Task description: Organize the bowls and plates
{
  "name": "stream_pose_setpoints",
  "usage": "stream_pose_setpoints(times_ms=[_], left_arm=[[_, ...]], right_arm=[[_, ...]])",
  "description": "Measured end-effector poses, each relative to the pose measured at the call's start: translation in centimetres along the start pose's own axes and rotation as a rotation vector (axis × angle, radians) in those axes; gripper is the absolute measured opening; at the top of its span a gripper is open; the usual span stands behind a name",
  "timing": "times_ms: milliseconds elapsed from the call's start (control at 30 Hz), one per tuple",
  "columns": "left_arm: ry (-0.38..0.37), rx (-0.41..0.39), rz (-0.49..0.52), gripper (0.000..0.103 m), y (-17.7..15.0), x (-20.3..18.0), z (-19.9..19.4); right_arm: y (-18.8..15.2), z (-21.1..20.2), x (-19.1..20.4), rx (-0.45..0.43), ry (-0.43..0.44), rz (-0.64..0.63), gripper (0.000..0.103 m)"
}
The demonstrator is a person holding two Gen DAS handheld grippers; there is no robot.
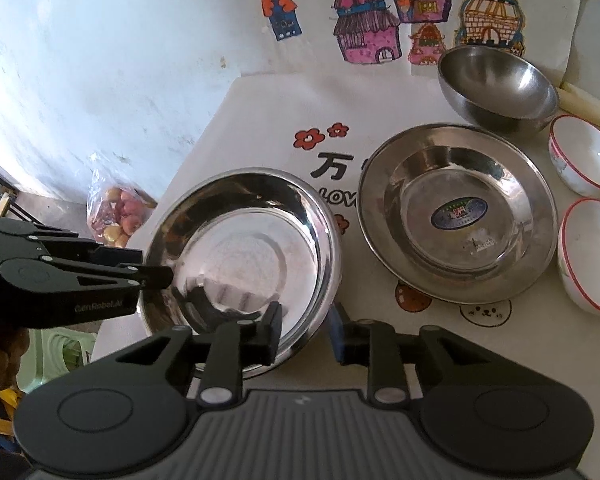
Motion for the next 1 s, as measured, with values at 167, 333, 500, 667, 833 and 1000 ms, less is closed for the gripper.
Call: stream_pose_setpoints(times_ms=[167,333,500,667,833,1000], left_arm=[[0.007,-0.044,-0.008,0.076,1.2,-0.1,-1.0],[0.012,-0.077,-0.011,0.1,3.1,-0.5,-1.5],[0.015,-0.113,0.036,0.102,5.8,-1.7,-1.2],[-0.004,-0.132,0.158,0.102,9.1,-4.2,0.0],[-0.035,-0.156,0.326,0.102,12.0,-7.4,1.5],[-0.063,-0.166,0.458,0.102,14.8,-9.6,3.0]], right_arm=[[0.1,-0.8,-0.6,-0.033,0.005,0.025,0.053],[0.2,-2.1,-2.4,-0.067,0.005,0.095,0.082],[0.0,-3.2,-4.9,-0.099,-0.006,0.198,0.096],[-1.1,-3.7,-7.7,-0.134,-0.049,0.314,0.1],[-1.9,-3.9,-10.4,-0.181,-0.089,0.416,0.103],[-2.5,-4.0,-12.1,-0.225,-0.106,0.501,0.103]])
Point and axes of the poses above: each gripper's, at about its wrist camera, not at the fingertips, and z roughly the way its jaws point, x to its left, y to its top, the point moved 5 cm from there along z, roughly the way its jaws point, and after that the axes turned 8 degrees about z, right-handed, at the moved point
